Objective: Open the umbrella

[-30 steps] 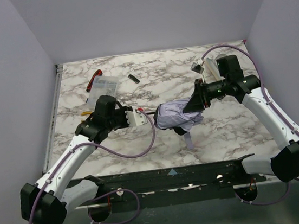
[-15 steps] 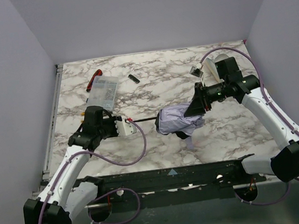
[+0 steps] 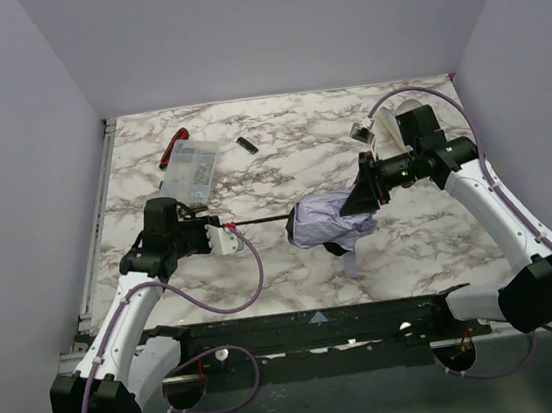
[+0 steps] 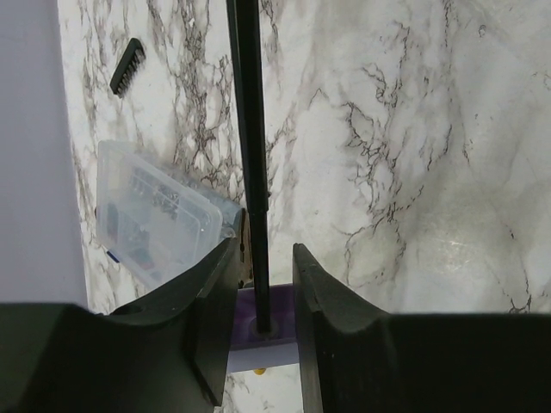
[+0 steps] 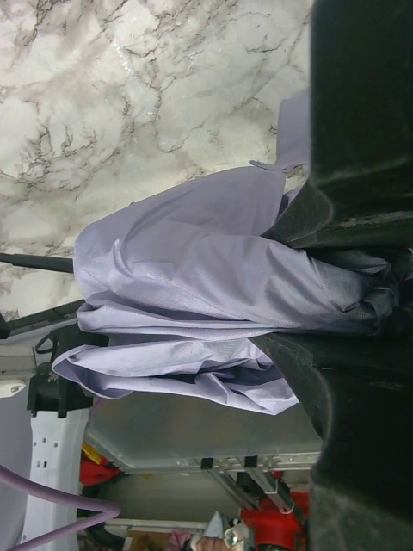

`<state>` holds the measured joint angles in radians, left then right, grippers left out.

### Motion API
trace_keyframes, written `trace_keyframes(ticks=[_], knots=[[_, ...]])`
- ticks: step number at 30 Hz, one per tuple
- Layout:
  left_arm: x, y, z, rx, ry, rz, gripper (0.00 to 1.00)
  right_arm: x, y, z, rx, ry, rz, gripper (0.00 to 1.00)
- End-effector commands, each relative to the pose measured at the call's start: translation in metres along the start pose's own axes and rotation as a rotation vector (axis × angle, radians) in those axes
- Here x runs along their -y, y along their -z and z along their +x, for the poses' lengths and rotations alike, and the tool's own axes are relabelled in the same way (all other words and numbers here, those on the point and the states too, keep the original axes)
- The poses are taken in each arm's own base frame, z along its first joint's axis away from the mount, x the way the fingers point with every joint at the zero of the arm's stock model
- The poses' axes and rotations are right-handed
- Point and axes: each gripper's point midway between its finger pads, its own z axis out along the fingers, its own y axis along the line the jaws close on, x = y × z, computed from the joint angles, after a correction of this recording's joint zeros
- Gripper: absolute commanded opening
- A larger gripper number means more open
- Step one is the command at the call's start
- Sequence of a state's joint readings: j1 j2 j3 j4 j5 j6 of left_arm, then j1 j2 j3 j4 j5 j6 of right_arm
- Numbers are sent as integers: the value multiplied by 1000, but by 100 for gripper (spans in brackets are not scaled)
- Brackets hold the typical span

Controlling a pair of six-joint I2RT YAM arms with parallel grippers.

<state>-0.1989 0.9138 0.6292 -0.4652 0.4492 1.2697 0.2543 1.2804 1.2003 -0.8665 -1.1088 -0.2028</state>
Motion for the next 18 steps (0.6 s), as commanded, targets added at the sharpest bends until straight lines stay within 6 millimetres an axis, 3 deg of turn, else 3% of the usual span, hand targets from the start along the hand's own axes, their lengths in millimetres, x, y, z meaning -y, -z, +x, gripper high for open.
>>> trace_keyframes(ticks=[1, 5, 7, 12, 15, 18], knots=[[21, 19, 66, -304, 68, 62, 33, -17, 16, -12, 45, -18, -28, 0], [15, 18, 66, -311, 98, 67, 31, -18, 17, -14, 60, -18, -24, 0], [9, 17, 59, -282, 111, 58, 36, -18, 17, -18, 78, -21, -28, 0], [-6, 3, 17, -154, 123, 61, 53, -19, 14, -28, 119, -24, -55, 0], [-7, -14, -16, -97, 119, 97, 55, -20, 13, -29, 121, -29, -78, 0], [-3, -28, -32, -79, 132, 138, 56, -21, 14, -32, 129, -9, -85, 0]])
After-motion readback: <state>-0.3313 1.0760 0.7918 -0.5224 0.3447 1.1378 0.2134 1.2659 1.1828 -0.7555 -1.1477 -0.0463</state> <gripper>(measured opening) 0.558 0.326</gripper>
